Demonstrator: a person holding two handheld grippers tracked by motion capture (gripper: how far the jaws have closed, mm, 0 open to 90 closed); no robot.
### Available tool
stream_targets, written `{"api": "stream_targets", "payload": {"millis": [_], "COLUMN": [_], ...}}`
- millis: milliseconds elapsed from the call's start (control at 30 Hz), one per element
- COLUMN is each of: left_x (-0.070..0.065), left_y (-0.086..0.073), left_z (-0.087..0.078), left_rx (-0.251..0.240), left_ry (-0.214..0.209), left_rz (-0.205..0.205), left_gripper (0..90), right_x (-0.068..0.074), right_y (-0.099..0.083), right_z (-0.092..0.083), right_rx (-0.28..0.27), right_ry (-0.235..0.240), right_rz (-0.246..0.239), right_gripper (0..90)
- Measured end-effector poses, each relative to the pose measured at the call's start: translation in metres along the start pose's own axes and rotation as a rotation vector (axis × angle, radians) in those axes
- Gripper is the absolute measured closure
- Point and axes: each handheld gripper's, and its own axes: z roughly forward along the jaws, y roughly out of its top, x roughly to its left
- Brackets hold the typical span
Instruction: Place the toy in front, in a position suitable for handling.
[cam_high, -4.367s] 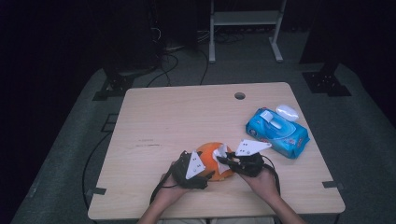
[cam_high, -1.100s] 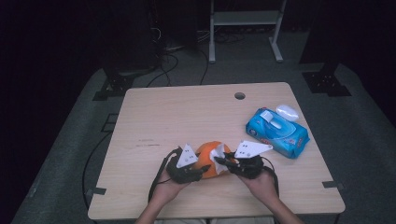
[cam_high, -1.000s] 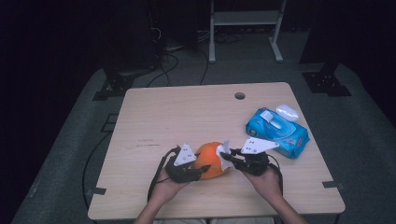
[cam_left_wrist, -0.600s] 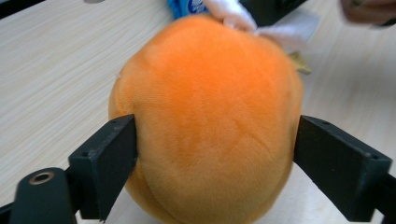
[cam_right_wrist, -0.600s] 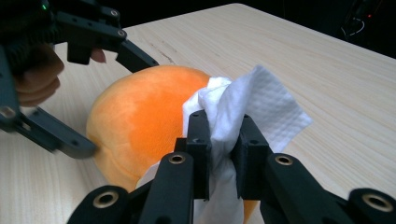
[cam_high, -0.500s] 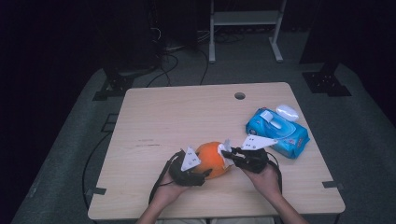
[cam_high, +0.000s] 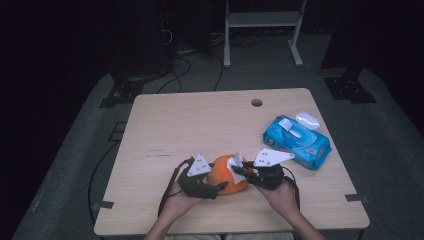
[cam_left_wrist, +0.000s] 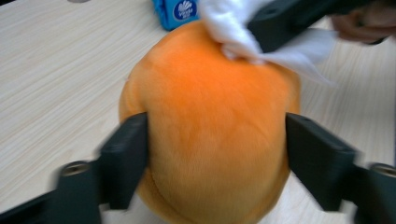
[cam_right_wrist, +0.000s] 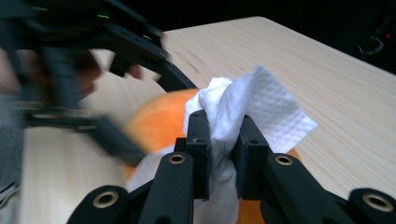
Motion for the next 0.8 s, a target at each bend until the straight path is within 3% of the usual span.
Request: {"api": "stream_targets", "payload": {"millis": [100, 200, 300, 433, 500, 600, 700, 800], "left_x": [-0.002, -0.002, -0.004, -0.009, -0.009, -0.002, 0.006, 0.008], "left_y": [-0.001, -0.002, 0.0, 0.006, 0.004, 0.001, -0.003, -0.004], "left_z": [0.004, 0.004, 0.001, 0.001, 0.001, -0.002, -0.001, 0.001], "left_rx": [0.018, 0.012, 0.0, 0.005, 0.01, 0.003, -0.005, -0.015], "left_ry": [0.024, 0.041, 0.061, 0.054, 0.051, 0.033, 0.028, 0.071], "left_rz": [0.02, 0.043, 0.062, 0.085, 0.092, 0.05, 0.004, -0.041], "left_gripper": [16.4, 35.4, 47.5, 50.8, 51.5, 52.1, 50.7, 36.1], "right_x": [-0.01, -0.009, 0.005, 0.034, 0.044, 0.03, 0.008, -0.008], "right_y": [-0.002, -0.001, 0.005, 0.014, 0.015, 0.013, 0.006, -0.001], "right_z": [-0.003, -0.004, -0.005, 0.003, 0.007, 0.003, -0.006, -0.011], "right_rx": [-0.012, -0.013, -0.015, -0.02, 0.005, -0.003, -0.01, -0.001], "right_ry": [-0.018, -0.024, -0.038, 0.036, 0.031, 0.031, -0.029, -0.075], "right_rz": [0.031, 0.027, -0.025, -0.102, -0.154, -0.105, -0.056, -0.011], "right_gripper": [77.7, 77.6, 77.6, 77.5, 77.7, 77.9, 77.8, 77.8]}}
